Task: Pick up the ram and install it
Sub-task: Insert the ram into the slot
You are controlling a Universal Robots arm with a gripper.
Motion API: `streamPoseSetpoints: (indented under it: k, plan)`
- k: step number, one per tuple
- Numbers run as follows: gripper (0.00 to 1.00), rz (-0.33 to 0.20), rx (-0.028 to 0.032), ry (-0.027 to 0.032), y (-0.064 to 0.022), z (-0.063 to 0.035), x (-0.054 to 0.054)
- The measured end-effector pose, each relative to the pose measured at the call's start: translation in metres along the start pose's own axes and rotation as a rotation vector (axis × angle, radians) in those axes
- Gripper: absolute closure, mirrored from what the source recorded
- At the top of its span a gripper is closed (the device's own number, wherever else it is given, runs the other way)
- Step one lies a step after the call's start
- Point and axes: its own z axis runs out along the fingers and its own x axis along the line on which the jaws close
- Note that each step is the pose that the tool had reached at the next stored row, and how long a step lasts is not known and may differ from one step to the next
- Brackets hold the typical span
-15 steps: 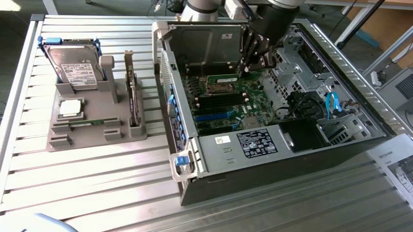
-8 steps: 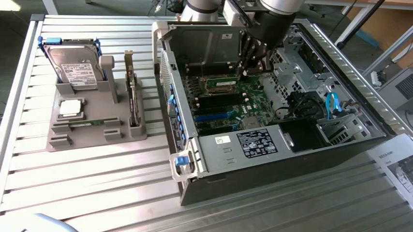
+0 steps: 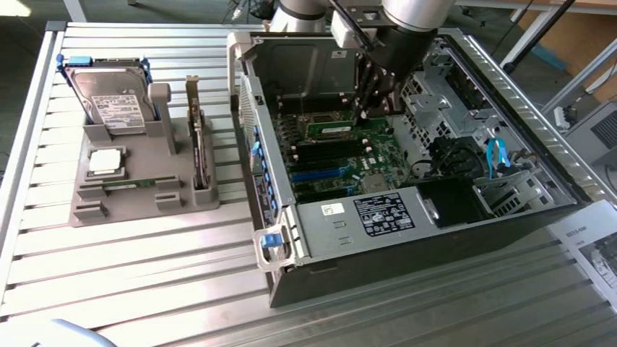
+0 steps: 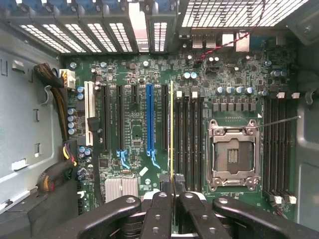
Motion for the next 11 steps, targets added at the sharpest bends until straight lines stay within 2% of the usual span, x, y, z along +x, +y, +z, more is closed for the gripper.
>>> streamPoseSetpoints:
  k: [6,11]
  plan:
    - [0.88,0.0,0.0053,0.0,-0.0001,0.0083,0.0]
    - [0.88,0.0,0.0071,0.0004,-0.0002,0.0148,0.0]
